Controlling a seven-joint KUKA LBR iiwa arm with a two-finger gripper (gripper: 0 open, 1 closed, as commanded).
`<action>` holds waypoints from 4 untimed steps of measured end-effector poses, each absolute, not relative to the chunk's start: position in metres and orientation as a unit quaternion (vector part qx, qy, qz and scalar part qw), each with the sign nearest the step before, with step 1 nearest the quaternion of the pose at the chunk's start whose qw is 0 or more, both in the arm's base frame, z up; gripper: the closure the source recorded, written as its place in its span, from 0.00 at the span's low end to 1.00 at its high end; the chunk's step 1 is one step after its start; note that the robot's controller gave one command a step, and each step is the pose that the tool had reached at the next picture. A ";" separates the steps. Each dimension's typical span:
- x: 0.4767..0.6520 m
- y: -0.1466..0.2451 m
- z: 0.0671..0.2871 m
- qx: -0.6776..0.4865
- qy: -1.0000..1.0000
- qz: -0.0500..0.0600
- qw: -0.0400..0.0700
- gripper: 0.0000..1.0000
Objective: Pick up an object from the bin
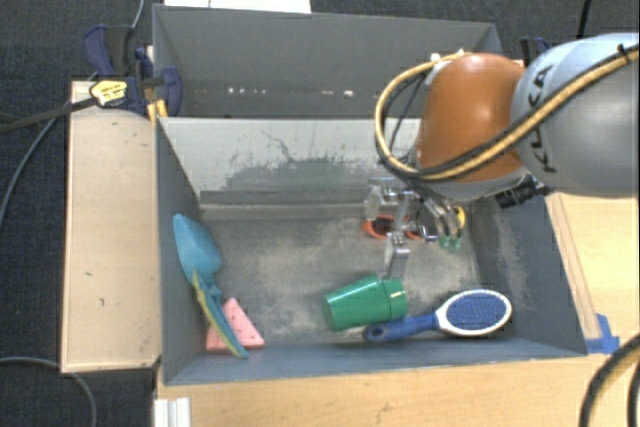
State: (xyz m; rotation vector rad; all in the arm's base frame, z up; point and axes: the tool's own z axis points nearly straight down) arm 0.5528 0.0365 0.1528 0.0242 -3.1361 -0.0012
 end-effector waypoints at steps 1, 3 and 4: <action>0.554 0.036 0.157 0.007 -1.000 0.000 -0.001 0.00; 0.534 0.031 0.088 0.049 -0.999 -0.003 0.000 0.00; 0.536 0.035 0.108 0.054 -0.998 -0.003 -0.007 0.00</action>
Offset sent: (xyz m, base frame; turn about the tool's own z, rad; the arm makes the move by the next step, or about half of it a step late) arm -0.0458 -0.0069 -0.0828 -0.1202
